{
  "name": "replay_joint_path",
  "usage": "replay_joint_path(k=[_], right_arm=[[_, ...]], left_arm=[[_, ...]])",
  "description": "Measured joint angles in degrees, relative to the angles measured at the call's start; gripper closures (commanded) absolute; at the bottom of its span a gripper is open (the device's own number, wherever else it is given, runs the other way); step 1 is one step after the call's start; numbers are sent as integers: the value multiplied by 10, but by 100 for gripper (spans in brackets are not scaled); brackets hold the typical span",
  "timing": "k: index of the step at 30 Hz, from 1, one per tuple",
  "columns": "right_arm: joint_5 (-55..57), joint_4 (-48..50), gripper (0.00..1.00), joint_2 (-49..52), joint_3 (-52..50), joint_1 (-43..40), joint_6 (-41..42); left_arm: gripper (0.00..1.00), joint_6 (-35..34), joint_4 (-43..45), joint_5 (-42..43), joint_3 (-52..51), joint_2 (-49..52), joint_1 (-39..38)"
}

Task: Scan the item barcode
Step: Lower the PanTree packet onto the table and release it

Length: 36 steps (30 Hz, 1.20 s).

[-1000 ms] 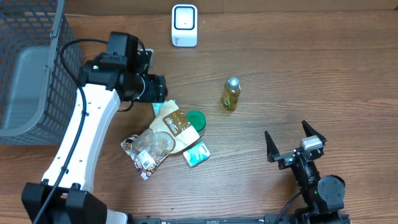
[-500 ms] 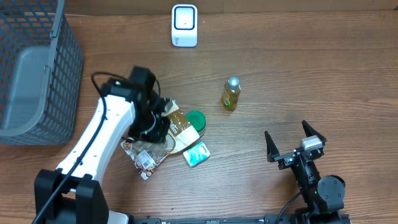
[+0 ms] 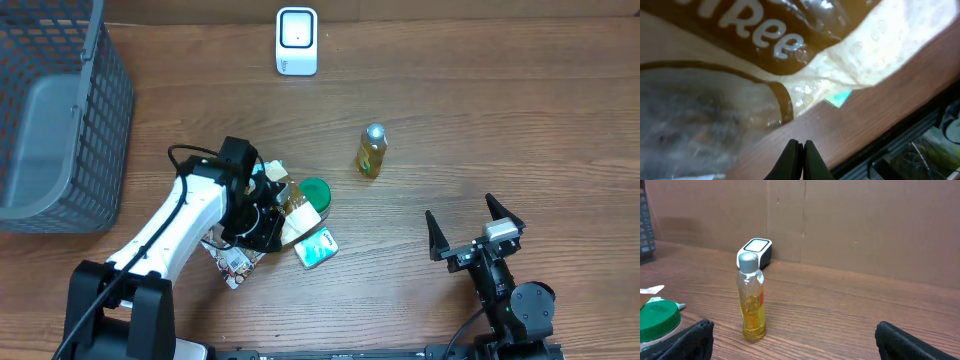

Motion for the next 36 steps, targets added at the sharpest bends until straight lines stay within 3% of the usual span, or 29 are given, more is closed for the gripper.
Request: replay_joint_path(k=[6,13,25,36], right_arm=[[0,0,0,0,0,0,0],[0,0,0,0,0,0,0],[0,0,0,0,0,0,0],[0,0,0,0,0,0,0]], left_arm=[[96,-10,52,-15,-22,0,-24],[96,-70,103,-111,-23,0,-24],[94,-149,181,-170,-8,0,-24],[87,-176,134,-170,120,0,-24]])
